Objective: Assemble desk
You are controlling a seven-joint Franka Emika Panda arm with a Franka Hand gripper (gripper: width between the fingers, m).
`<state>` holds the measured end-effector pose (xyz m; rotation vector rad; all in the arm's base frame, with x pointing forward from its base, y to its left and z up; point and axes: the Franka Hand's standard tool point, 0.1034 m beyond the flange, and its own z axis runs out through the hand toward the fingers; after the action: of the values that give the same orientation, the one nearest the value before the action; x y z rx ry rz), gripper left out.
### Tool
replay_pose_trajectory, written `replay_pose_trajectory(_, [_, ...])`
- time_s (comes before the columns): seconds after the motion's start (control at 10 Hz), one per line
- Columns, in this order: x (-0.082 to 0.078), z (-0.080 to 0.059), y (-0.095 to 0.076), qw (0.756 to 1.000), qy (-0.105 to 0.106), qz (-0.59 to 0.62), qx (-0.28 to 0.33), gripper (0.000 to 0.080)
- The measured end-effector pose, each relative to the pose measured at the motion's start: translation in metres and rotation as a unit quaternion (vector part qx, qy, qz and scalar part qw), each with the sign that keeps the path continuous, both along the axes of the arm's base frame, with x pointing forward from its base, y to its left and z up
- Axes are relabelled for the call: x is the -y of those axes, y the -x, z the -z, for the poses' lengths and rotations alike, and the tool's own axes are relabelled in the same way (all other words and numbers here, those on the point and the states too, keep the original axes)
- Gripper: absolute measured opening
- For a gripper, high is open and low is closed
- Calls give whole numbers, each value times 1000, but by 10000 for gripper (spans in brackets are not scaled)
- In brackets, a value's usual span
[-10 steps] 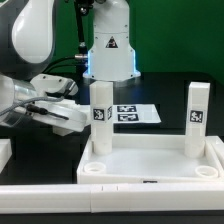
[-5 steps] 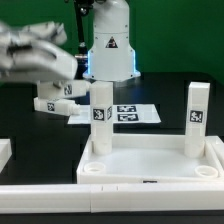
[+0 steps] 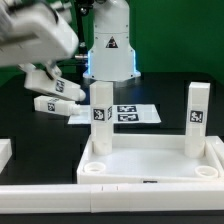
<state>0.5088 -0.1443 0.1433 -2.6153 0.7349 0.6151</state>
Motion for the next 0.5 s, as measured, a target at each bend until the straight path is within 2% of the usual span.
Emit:
replay_pose_trajectory(0.1, [-2, -21, -26, 999, 16, -12, 38, 284])
replay_pose_trajectory(0.2, [-10, -32, -38, 996, 41, -21, 78, 284])
replay_pose_trajectory(0.5, [-9, -32, -46, 981, 102, -4, 165, 284])
